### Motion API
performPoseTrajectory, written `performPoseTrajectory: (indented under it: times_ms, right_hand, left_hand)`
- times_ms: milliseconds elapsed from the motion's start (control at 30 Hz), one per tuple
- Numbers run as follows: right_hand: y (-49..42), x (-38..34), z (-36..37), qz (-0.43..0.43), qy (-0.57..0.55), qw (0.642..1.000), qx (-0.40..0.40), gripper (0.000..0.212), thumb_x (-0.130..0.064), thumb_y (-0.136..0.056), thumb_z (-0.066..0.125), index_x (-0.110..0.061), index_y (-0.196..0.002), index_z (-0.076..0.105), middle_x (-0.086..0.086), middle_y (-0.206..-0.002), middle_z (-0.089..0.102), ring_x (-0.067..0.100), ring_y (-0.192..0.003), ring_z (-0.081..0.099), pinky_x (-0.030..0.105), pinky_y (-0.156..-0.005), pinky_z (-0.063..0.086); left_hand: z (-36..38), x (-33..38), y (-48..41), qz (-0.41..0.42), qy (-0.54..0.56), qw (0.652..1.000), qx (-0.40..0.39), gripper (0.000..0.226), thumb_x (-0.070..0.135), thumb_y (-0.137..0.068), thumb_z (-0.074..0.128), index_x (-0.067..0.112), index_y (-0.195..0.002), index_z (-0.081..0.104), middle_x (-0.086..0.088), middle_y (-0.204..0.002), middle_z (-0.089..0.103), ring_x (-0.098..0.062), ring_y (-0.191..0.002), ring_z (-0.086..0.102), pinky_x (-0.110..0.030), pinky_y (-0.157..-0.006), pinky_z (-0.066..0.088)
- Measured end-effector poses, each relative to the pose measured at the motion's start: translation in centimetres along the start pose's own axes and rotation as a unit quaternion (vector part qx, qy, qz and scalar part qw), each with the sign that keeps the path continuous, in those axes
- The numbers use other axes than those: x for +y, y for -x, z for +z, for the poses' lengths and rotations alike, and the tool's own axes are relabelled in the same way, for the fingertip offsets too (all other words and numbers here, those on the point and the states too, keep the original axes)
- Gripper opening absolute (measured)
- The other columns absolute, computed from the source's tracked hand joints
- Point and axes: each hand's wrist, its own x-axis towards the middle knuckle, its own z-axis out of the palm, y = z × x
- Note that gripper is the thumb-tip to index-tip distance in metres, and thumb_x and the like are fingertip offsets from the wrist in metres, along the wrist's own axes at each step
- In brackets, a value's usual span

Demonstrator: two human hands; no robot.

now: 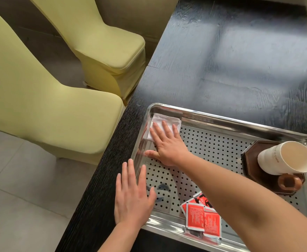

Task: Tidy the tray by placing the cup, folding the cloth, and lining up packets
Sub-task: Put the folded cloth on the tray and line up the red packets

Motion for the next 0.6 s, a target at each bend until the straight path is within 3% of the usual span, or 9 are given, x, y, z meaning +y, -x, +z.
performPoseTrajectory:
  times_ms: [100, 167, 267, 467, 600]
  right_hand:
    - [0.0, -0.1, -0.5, 0.005, -0.007, 0.999, 0.033, 0.095, -0.085, -0.084, -0.002, -0.023, -0.156, -0.012, 0.002, -0.165, -0.02, 0.026, -0.147, -0.031, 0.055, -0.12, -0.013]
    - [0.3, 0.1, -0.6, 0.054, -0.016, 0.995, 0.079, 0.096, -0.083, -0.086, -0.002, -0.019, -0.156, -0.011, 0.004, -0.165, -0.02, 0.026, -0.148, -0.029, 0.053, -0.121, -0.012]
    - [0.4, 1.3, -0.6, 0.122, -0.045, 0.99, 0.059, 0.101, -0.084, -0.084, -0.003, -0.013, -0.156, -0.012, 0.007, -0.164, -0.022, 0.025, -0.148, -0.028, 0.05, -0.122, -0.011]
    - [0.0, 1.9, -0.3, 0.124, -0.062, 0.99, 0.009, 0.107, -0.087, -0.081, -0.001, -0.011, -0.155, -0.015, 0.007, -0.163, -0.025, 0.025, -0.147, -0.03, 0.051, -0.123, -0.009]
    - [1.5, 1.7, -1.9, 0.113, -0.097, 0.985, 0.083, 0.091, -0.075, -0.091, 0.009, -0.015, -0.159, 0.003, 0.003, -0.167, -0.009, 0.021, -0.152, -0.017, 0.047, -0.123, -0.009]
  left_hand:
    - [-0.1, 0.0, 0.2, -0.003, -0.001, 1.0, -0.005, 0.076, 0.054, -0.089, 0.038, 0.018, -0.155, 0.029, -0.018, -0.166, -0.002, -0.032, -0.153, -0.003, -0.055, -0.119, 0.023]
    - [-0.1, 0.0, 0.2, -0.002, 0.001, 1.0, -0.001, 0.075, 0.054, -0.089, 0.038, 0.017, -0.154, 0.031, -0.018, -0.166, -0.001, -0.032, -0.154, -0.002, -0.054, -0.119, 0.023]
    - [0.0, 0.0, 0.1, 0.001, 0.001, 1.0, -0.002, 0.075, 0.053, -0.089, 0.039, 0.017, -0.154, 0.031, -0.019, -0.166, 0.0, -0.033, -0.153, -0.001, -0.055, -0.119, 0.023]
    - [0.0, 0.0, 0.0, -0.002, 0.001, 1.0, -0.002, 0.074, 0.052, -0.088, 0.042, 0.017, -0.154, 0.031, -0.019, -0.166, 0.001, -0.033, -0.153, 0.0, -0.055, -0.119, 0.024]
    - [-0.4, -0.1, 0.1, -0.001, -0.003, 1.0, -0.013, 0.075, 0.052, -0.089, 0.042, 0.019, -0.155, 0.028, -0.019, -0.166, -0.003, -0.033, -0.153, -0.003, -0.054, -0.12, 0.022]
